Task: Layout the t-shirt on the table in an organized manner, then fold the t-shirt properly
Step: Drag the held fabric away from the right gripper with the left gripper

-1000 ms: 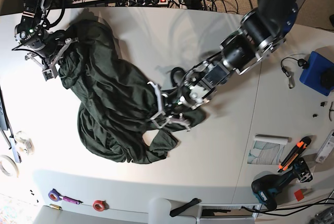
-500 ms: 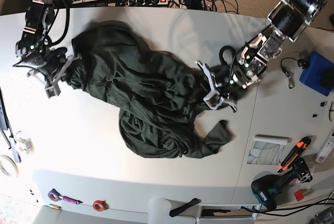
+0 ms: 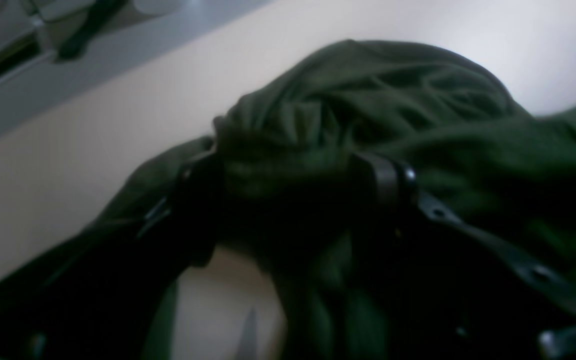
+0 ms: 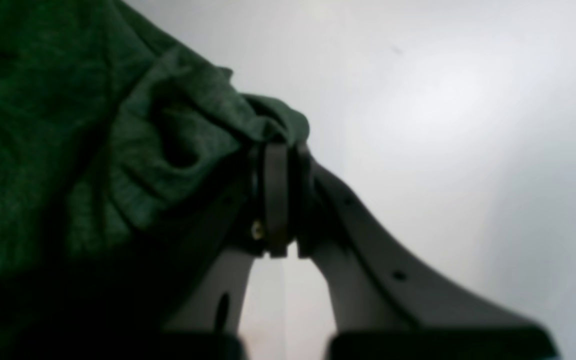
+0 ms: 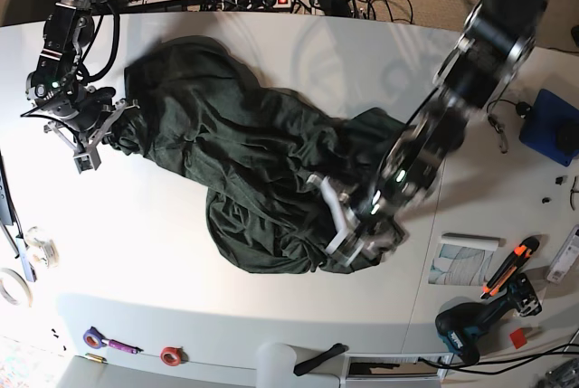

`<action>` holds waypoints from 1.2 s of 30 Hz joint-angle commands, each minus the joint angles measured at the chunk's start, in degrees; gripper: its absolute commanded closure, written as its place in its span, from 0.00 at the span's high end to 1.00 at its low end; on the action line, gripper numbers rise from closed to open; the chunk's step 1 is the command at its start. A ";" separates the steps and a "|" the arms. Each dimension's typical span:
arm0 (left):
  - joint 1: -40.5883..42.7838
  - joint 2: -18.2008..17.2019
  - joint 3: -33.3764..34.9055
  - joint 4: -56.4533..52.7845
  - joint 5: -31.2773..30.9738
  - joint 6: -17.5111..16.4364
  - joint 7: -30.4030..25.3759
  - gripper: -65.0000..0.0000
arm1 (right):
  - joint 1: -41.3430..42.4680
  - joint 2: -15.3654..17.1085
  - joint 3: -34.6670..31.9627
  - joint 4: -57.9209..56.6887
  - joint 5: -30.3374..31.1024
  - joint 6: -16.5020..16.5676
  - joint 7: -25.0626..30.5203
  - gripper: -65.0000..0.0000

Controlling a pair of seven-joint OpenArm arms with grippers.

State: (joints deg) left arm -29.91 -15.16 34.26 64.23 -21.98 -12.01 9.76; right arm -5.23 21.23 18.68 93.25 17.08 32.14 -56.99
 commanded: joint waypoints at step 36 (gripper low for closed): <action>-16.61 -1.01 -4.57 -10.10 -9.77 -27.99 -1.09 0.00 | 1.33 1.18 0.37 0.81 0.50 -0.24 2.49 0.00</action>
State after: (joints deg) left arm -44.21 -15.90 30.28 53.15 -30.26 -39.94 10.72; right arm -4.93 21.21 18.68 93.25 17.04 32.12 -56.10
